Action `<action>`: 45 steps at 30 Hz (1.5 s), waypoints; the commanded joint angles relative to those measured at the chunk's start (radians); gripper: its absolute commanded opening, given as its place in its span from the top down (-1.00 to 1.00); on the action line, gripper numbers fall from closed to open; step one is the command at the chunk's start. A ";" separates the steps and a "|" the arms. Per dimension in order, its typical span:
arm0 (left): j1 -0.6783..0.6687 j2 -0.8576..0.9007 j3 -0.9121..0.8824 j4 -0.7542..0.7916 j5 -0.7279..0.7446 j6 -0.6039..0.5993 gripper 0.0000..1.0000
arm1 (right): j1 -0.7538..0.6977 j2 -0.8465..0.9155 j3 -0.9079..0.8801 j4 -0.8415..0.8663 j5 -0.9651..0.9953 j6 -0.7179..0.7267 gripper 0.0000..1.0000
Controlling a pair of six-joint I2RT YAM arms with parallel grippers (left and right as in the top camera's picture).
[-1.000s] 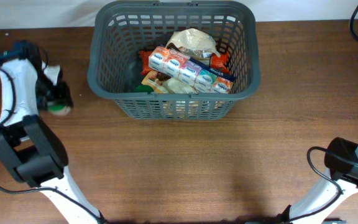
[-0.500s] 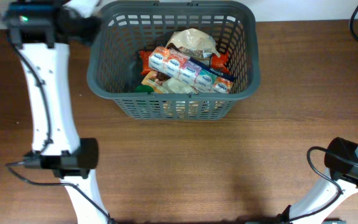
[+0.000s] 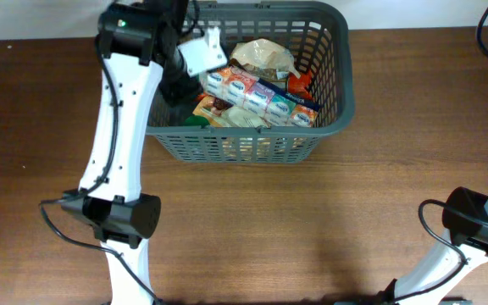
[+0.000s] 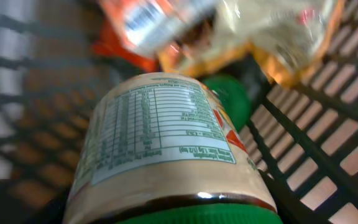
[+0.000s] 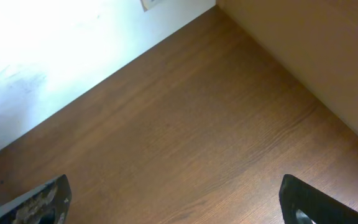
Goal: Pack container
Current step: 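Lower the second jar into the basket and release it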
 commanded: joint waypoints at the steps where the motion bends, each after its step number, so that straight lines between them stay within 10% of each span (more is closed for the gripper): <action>1: 0.030 -0.004 -0.094 0.000 0.003 0.000 0.96 | -0.003 -0.008 -0.004 0.001 -0.002 0.012 -0.98; 20: 0.022 -0.004 -0.468 0.121 0.130 0.049 0.81 | -0.003 -0.008 -0.004 0.001 -0.001 0.012 -0.97; 24: 0.020 -0.004 -0.474 0.135 0.090 0.007 0.04 | -0.003 -0.008 -0.004 0.001 -0.001 0.012 -0.97; 25: 0.020 -0.004 -0.474 0.144 0.076 -0.012 -0.74 | -0.003 -0.008 -0.004 0.001 -0.001 0.012 -0.97; 26: 0.020 -0.005 -0.473 0.157 0.055 -0.039 -0.99 | -0.003 -0.008 -0.004 0.001 -0.001 0.012 -0.97; 45: 0.077 -0.029 0.152 0.026 0.051 -0.478 -0.98 | -0.003 -0.008 -0.004 0.001 -0.001 0.012 -0.97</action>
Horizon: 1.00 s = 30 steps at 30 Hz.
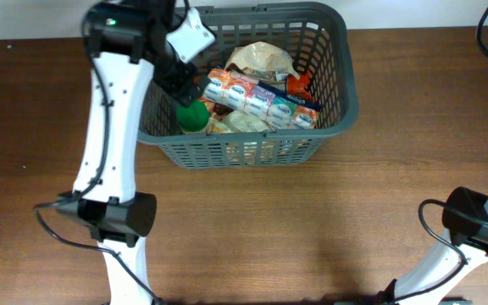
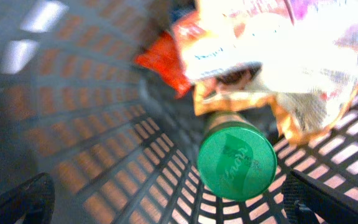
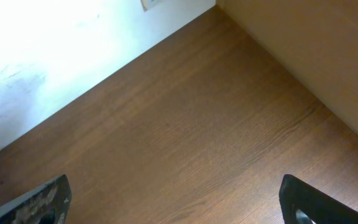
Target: Pack container
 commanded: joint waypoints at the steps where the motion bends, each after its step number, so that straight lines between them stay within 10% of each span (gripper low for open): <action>1: 0.071 -0.032 0.124 -0.034 0.009 -0.201 -0.98 | -0.003 -0.008 -0.004 0.000 -0.001 0.011 -0.97; 15: 0.587 0.013 0.105 -0.026 0.166 -0.435 -0.98 | -0.003 -0.008 -0.004 0.000 -0.001 0.011 -0.97; 30: 0.660 0.105 -0.045 0.016 0.167 -0.435 -0.98 | -0.003 -0.009 -0.004 0.000 -0.001 0.011 -0.98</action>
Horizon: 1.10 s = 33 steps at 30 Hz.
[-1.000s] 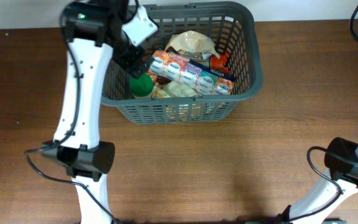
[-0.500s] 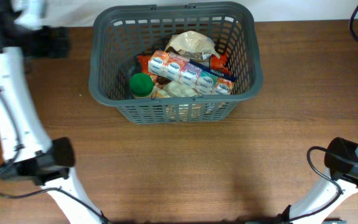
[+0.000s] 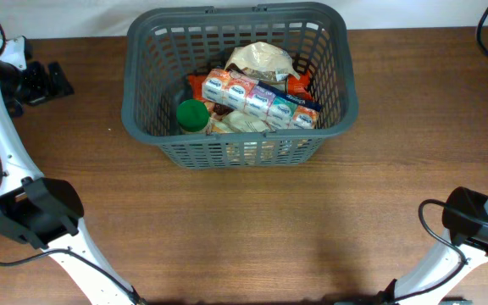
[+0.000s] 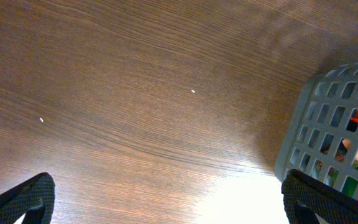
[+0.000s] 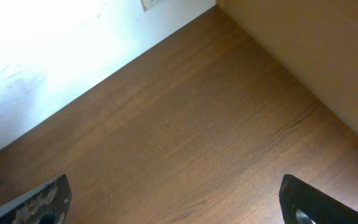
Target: Pack container
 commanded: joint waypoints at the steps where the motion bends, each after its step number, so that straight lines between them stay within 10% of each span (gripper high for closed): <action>1: 0.003 0.009 -0.002 0.003 0.018 -0.009 -0.98 | -0.001 -0.017 -0.004 0.001 -0.001 0.011 -0.97; 15: 0.003 0.009 -0.002 0.003 0.018 -0.009 -0.98 | 0.156 -0.451 -0.225 0.001 -0.001 0.011 -0.97; 33: 0.003 0.009 -0.002 0.003 0.018 -0.009 -0.98 | 0.155 -1.530 -1.908 1.172 0.186 -0.011 -0.97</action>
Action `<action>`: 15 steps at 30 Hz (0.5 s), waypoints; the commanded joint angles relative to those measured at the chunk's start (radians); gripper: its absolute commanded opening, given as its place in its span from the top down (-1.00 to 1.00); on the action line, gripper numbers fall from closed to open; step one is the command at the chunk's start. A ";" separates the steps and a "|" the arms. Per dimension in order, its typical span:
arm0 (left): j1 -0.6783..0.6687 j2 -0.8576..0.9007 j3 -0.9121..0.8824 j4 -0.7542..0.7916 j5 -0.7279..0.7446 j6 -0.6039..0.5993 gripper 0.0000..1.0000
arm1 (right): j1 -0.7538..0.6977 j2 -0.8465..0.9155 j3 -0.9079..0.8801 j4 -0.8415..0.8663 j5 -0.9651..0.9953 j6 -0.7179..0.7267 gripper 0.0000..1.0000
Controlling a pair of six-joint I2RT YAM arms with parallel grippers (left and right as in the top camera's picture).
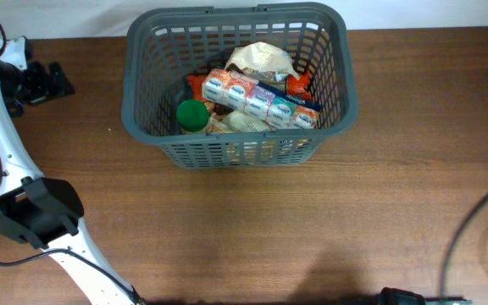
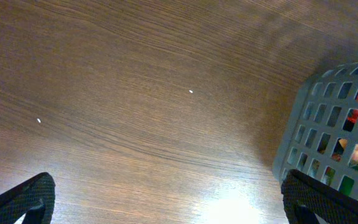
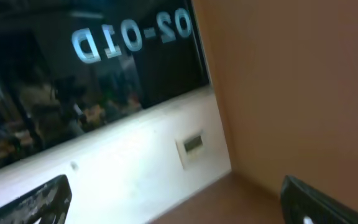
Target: Pack container
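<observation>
The grey plastic basket [image 1: 333, 102] stands at the back middle of the table. Inside it are a green-lidded jar [image 1: 192, 114] at the left front, a row of small cartons [image 1: 261, 95] and a crinkled bag [image 1: 263, 58]. My left gripper [image 1: 41, 82] hangs open over bare wood at the far left, well away from the basket. In the left wrist view the left gripper [image 2: 173, 205] is empty, with the basket's corner [image 2: 337, 118] at the right. In its own wrist view the right gripper [image 3: 173, 205] is open and empty, facing a wall; the overhead view does not show it.
Black cables [image 1: 481, 229] loop over the table's right edge. The right wrist view shows a dark window [image 3: 104, 81] with mirrored lettering, a white wall with an outlet [image 3: 193, 143] and a tan side panel [image 3: 303, 87].
The right arm has moved out of the overhead view. Its camera, which looked down on the table corner, now faces the wall and window. The left gripper has barely shifted.
First my left gripper was inside the basket with the green-lidded jar between its fingers. Then it was open above the jar, which stood upright in the basket's left front. After that it was open at the table's far left, where it remains.
</observation>
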 commanded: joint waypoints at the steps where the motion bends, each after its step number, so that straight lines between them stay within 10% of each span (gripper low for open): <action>1: 0.003 0.007 -0.001 0.002 0.011 -0.007 -0.98 | 0.001 -0.104 -0.280 0.062 -0.040 -0.005 -0.97; 15: 0.003 0.007 -0.001 0.002 0.011 -0.007 -0.98 | 0.043 -0.423 -0.899 0.338 -0.142 -0.005 -0.98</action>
